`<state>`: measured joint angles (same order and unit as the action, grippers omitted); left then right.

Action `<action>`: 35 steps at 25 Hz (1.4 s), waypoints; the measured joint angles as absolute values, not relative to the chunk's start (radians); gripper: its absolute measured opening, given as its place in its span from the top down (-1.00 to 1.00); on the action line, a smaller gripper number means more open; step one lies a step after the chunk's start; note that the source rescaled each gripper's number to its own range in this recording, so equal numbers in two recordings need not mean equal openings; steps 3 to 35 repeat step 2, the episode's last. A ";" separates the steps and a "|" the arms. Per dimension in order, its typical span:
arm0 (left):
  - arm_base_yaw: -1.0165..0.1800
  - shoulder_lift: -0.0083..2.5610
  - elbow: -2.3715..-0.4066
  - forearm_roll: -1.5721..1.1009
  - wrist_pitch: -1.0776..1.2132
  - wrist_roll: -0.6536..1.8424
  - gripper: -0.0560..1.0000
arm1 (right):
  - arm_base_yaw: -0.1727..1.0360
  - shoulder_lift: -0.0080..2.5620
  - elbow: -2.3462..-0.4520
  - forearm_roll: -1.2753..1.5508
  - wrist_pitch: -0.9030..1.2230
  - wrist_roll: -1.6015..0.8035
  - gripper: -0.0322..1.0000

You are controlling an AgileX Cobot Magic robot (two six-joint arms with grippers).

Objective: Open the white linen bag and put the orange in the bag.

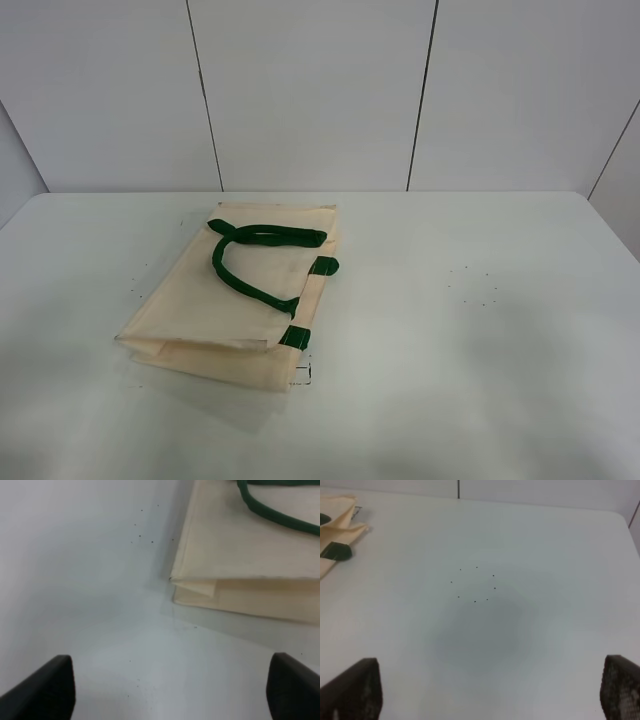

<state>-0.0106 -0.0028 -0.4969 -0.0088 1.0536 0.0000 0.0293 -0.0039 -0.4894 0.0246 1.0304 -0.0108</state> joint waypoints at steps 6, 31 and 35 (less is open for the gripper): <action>-0.011 -0.003 -0.497 -0.009 1.054 0.000 -1.00 | 0.029 -0.004 -0.489 0.025 1.030 -0.011 -1.00; -0.011 -0.003 -0.497 -0.009 1.054 0.000 -1.00 | 0.029 -0.004 -0.489 0.025 1.030 -0.011 -1.00; -0.011 -0.003 -0.497 -0.009 1.054 0.000 -1.00 | 0.029 -0.004 -0.489 0.025 1.030 -0.011 -1.00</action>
